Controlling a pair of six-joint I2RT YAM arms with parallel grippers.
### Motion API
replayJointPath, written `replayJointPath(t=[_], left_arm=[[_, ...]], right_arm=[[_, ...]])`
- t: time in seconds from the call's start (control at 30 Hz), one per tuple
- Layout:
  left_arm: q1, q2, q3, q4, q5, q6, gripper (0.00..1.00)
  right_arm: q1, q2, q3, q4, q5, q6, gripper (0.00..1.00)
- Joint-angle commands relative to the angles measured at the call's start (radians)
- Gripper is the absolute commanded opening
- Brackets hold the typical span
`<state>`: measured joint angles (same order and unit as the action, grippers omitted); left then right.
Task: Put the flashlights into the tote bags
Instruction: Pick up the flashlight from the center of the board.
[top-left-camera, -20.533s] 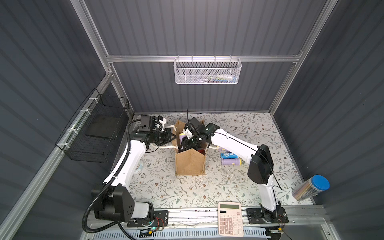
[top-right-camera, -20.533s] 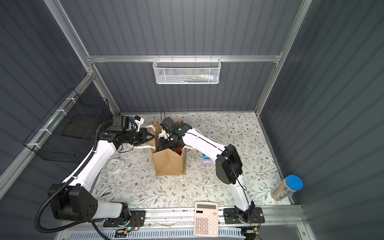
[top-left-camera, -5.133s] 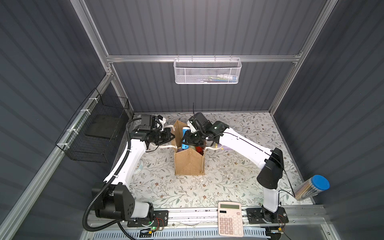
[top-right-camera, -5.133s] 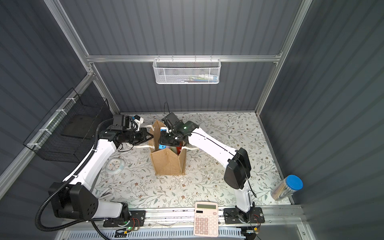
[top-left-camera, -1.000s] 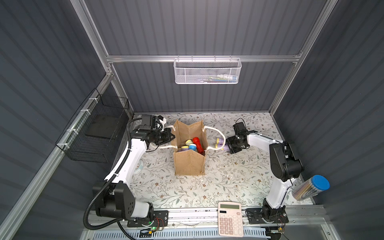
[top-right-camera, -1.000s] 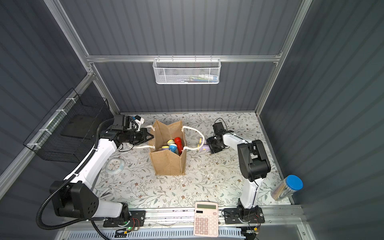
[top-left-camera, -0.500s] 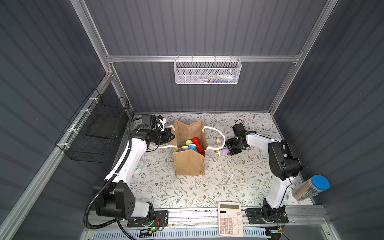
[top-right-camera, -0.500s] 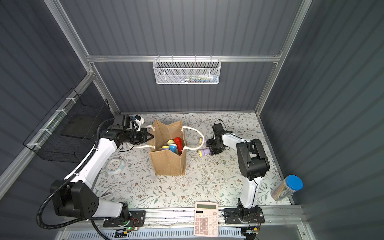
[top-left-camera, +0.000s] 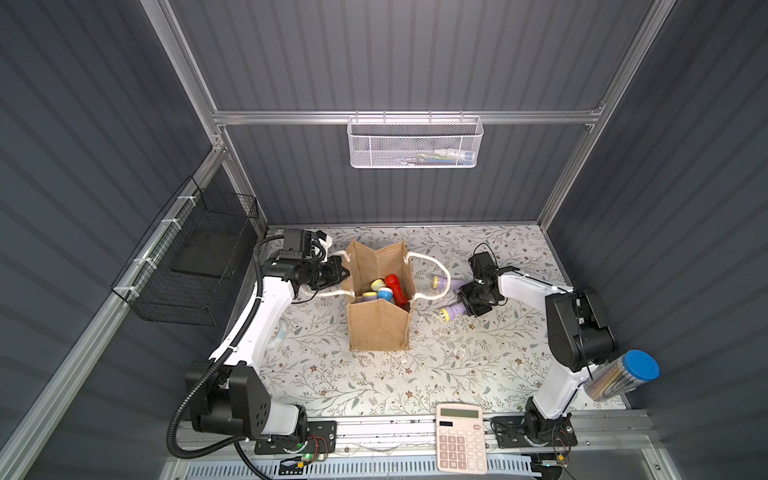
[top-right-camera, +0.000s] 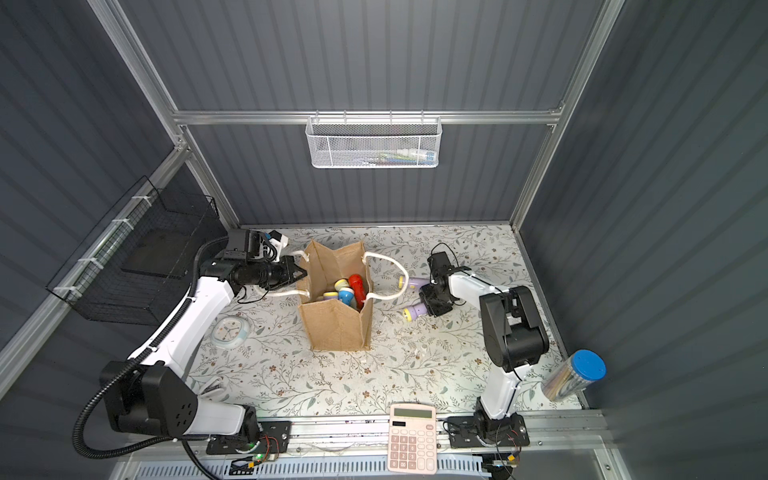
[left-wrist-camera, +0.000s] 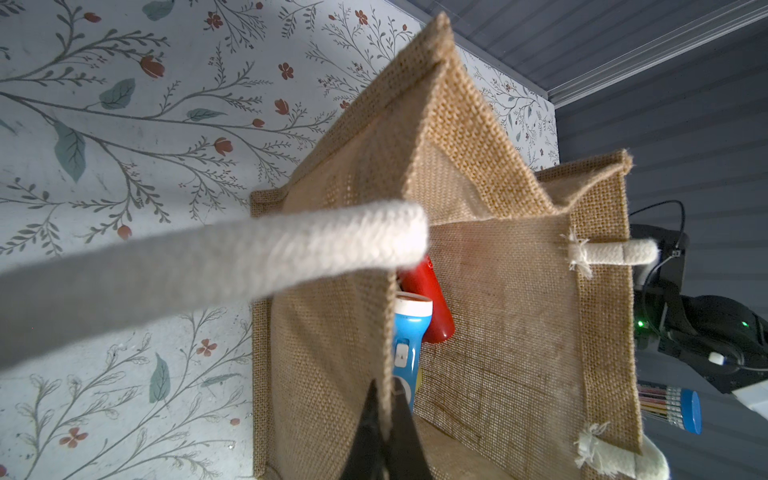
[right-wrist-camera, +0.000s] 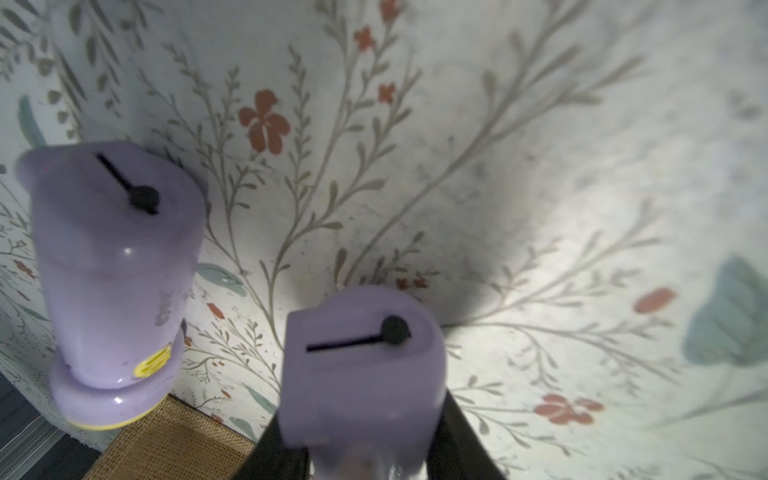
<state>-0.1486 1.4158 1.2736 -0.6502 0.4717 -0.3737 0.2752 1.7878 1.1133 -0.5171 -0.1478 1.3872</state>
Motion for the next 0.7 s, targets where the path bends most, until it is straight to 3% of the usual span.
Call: replayJointPath(t=[0.0,0.27,0.53,0.67], left_arm=[[0.007,-0.023,0.021,-0.006,0.003,0.012,0.00],[0.006,-0.029,0.021,0.001,0.024,0.007,0.00],[0.006,-0.029,0.017,0.011,0.044,-0.001,0.00],[0.006,-0.035,0.017,0.011,0.040,-0.001,0.00]], right_arm=[[0.017,-0.068,-0.008,-0.055,0.080,-0.025,0.09],[0.084,-0.246,0.047,-0.170,0.269,-0.090,0.04],[0.183,-0.363,0.243,-0.308,0.570,-0.251,0.02],[0.212,-0.393,0.319,-0.273,0.583,-0.354,0.02]])
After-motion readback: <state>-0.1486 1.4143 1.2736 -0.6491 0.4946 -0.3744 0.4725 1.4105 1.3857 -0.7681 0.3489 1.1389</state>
